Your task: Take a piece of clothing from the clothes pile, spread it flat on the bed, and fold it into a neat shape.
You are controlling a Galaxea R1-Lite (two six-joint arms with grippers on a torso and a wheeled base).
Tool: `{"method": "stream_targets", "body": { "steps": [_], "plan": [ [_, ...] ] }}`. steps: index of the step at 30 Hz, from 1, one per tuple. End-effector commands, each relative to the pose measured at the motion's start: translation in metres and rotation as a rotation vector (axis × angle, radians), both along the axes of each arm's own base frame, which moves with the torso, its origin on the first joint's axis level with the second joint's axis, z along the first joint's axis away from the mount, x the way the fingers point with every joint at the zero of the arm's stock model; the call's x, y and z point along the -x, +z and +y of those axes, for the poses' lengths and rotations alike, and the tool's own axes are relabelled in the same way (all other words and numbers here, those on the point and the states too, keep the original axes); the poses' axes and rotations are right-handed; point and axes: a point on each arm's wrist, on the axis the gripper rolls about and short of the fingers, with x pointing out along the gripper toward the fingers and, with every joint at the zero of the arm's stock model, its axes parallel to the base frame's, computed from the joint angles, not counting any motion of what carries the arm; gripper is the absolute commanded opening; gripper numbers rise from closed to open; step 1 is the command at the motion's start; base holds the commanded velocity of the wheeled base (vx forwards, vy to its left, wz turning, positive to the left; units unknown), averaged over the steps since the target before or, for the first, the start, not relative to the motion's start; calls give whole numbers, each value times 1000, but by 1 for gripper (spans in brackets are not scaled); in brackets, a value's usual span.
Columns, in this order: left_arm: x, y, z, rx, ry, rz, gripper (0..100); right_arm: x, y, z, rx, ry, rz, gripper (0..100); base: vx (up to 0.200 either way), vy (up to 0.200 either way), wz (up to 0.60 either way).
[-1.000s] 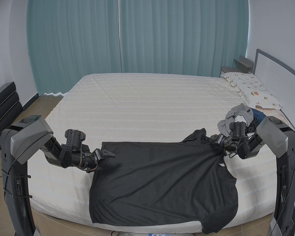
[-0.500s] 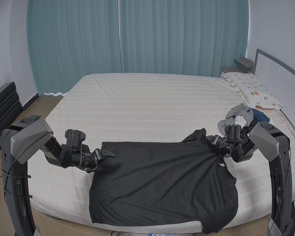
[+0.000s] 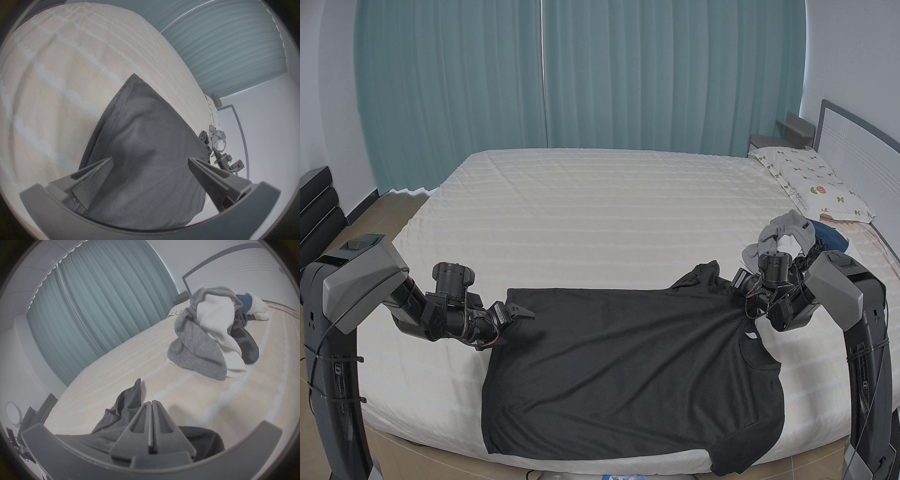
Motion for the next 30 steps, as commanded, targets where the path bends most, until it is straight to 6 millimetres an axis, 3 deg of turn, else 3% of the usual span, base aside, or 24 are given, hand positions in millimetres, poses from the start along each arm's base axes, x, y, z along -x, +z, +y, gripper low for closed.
{"method": "stream_targets", "body": {
  "steps": [1,13,14,23,30],
  "plan": [
    [-3,-2,0,-8,11,-5,100,-4,2,-5,-11,-13,-24,0,0,0,0],
    [-54,5,-1,6,271,-80,100,1,-1,-7,-37,-26,2,0,0,0,0],
    [-56,3,-1,-2,279,-85,100,2,-2,-7,-37,-26,3,100,0,0,0],
    [-89,-21,-11,-91,404,-195,100,6,-6,-1,-42,-17,25,100,0,0,0],
    [-98,-41,-22,-138,451,-277,100,10,-7,6,-43,-1,8,100,0,0,0]
  ]
}}
